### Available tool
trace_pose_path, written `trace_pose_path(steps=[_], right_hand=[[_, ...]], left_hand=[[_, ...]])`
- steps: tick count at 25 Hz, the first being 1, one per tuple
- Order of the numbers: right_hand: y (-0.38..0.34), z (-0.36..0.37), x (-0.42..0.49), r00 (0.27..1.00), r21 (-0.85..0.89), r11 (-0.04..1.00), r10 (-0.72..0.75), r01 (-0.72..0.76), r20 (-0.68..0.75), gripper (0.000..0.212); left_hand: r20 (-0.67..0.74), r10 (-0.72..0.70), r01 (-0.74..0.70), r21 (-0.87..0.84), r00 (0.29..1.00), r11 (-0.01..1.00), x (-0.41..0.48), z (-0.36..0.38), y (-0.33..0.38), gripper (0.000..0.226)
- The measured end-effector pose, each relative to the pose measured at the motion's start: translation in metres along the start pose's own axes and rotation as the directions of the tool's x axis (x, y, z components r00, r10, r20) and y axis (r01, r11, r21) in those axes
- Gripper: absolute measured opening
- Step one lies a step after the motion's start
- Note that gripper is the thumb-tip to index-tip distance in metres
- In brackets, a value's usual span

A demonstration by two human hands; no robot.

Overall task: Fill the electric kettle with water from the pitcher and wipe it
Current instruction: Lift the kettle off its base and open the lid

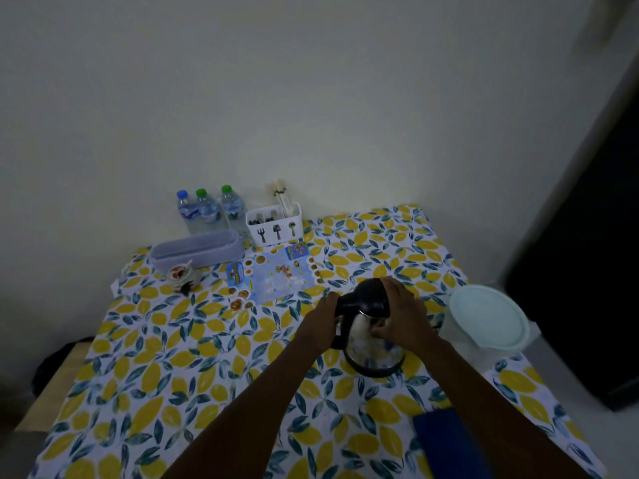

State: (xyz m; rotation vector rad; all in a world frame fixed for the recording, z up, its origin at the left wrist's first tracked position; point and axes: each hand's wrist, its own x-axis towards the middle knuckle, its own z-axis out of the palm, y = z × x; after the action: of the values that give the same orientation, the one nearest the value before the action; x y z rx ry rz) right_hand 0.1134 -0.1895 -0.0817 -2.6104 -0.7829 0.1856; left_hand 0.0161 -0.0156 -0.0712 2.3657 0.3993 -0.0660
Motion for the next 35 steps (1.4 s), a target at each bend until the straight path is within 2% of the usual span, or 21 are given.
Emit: trace_pose_path(steps=[3,6,11,18,22,24,26,28,30,33,35], right_hand=[[0.0,-0.003,-0.004,1.0,0.044,0.999,-0.012,0.013,-0.02,0.115],[-0.005,-0.008,-0.018,0.996,0.071,0.996,-0.05,0.055,-0.071,0.118],[-0.047,-0.005,-0.053,0.979,0.101,0.983,-0.136,0.153,-0.154,0.118],[-0.105,0.04,-0.106,0.978,0.2,0.959,-0.207,0.203,0.001,0.115],[-0.109,0.07,-0.125,0.971,0.258,0.947,-0.221,0.191,0.095,0.113],[-0.107,0.078,-0.132,0.965,0.268,0.94,-0.244,0.211,0.097,0.113],[-0.103,0.082,-0.134,0.964,0.199,0.953,-0.251,0.23,0.089,0.117],[-0.097,0.085,-0.136,0.962,0.003,0.965,-0.261,0.261,0.076,0.119],[-0.089,0.085,-0.137,0.966,-0.12,0.961,-0.24,0.25,0.095,0.116],[-0.083,0.085,-0.14,0.964,-0.166,0.955,-0.221,0.244,0.145,0.109],[-0.083,0.086,-0.14,0.965,-0.176,0.954,-0.22,0.244,0.142,0.109]], left_hand=[[-0.027,0.005,-0.006,-0.02,1.0,1.0,-0.006,0.0,0.0,0.036],[-0.032,0.093,-0.092,0.032,0.995,0.995,-0.017,-0.001,-0.006,0.035],[-0.148,0.145,-0.142,0.029,0.978,0.989,-0.058,-0.028,-0.033,0.022],[-0.164,0.093,-0.083,0.067,0.982,0.994,-0.14,-0.046,-0.099,0.027],[-0.142,0.044,-0.036,0.059,0.989,0.998,-0.166,-0.039,-0.126,0.029],[-0.152,0.009,-0.006,0.015,0.988,1.0,-0.173,-0.033,-0.131,0.036],[-0.176,-0.013,0.01,-0.02,0.984,1.0,-0.175,-0.032,-0.126,0.037],[-0.184,-0.04,0.034,-0.038,0.982,0.999,-0.176,-0.032,-0.108,0.042],[-0.18,-0.064,0.059,-0.029,0.982,0.998,-0.174,-0.029,-0.08,0.048],[-0.178,-0.054,0.086,0.173,0.983,0.981,-0.162,-0.017,-0.053,0.068],[-0.231,-0.074,0.133,0.25,0.97,0.959,-0.156,-0.011,-0.051,0.078]])
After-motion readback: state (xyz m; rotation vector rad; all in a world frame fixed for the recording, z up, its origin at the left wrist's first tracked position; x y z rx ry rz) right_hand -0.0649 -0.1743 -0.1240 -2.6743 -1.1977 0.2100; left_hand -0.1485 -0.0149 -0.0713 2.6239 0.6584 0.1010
